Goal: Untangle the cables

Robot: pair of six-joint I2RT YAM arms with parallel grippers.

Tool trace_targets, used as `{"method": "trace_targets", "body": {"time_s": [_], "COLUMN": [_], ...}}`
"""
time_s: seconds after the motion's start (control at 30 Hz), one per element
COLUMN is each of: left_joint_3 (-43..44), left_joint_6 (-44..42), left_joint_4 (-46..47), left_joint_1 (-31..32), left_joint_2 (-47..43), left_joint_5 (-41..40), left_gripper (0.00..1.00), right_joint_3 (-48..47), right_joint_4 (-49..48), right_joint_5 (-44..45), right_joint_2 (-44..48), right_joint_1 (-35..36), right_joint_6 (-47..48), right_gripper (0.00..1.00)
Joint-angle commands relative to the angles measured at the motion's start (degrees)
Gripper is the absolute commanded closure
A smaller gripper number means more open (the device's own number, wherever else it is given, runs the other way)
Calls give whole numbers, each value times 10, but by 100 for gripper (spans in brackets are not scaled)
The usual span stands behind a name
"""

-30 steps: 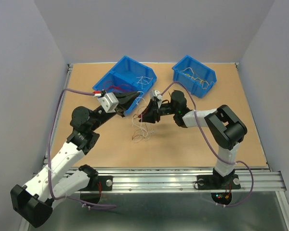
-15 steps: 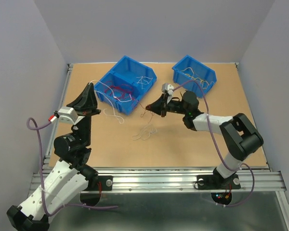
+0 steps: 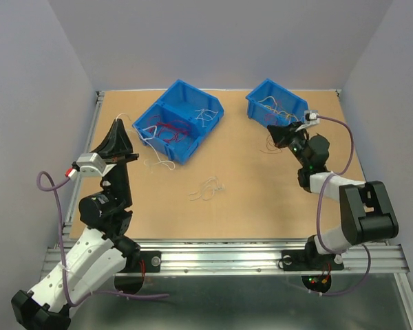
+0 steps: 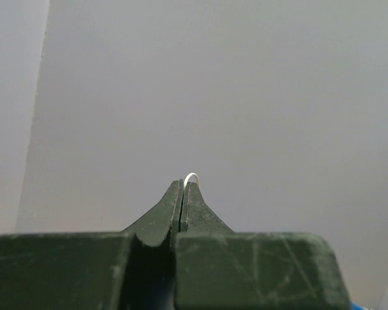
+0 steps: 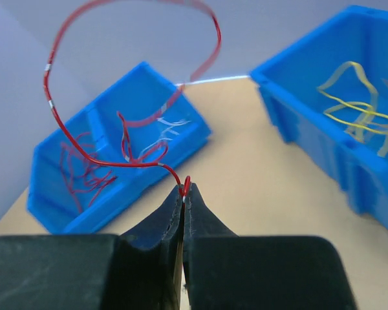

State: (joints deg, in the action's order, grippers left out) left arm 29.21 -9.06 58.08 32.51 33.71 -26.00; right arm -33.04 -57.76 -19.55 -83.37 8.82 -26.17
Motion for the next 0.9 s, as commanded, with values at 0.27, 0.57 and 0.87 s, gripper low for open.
{"method": "trace_targets", "body": {"time_s": [0.27, 0.57, 0.87], "left_joint_3": [3, 84, 192], "left_joint_6": [-9, -24, -51], "left_joint_4": [43, -3, -12], "left_joint_1": [-3, -3, -3], "left_joint_2": [33, 151, 306], "left_joint_5": [99, 148, 140], "left_gripper": [100, 100, 100], "right_joint_3": [-56, -65, -63], "right_joint_4": [-44, -44, -43], "right_joint_5": [-270, -342, -344], "right_joint_2": [-77, -71, -63], "right_joint_1": [-43, -16, 6], "right_joint_6": [-27, -13, 0], "right_gripper": [99, 99, 100]}}
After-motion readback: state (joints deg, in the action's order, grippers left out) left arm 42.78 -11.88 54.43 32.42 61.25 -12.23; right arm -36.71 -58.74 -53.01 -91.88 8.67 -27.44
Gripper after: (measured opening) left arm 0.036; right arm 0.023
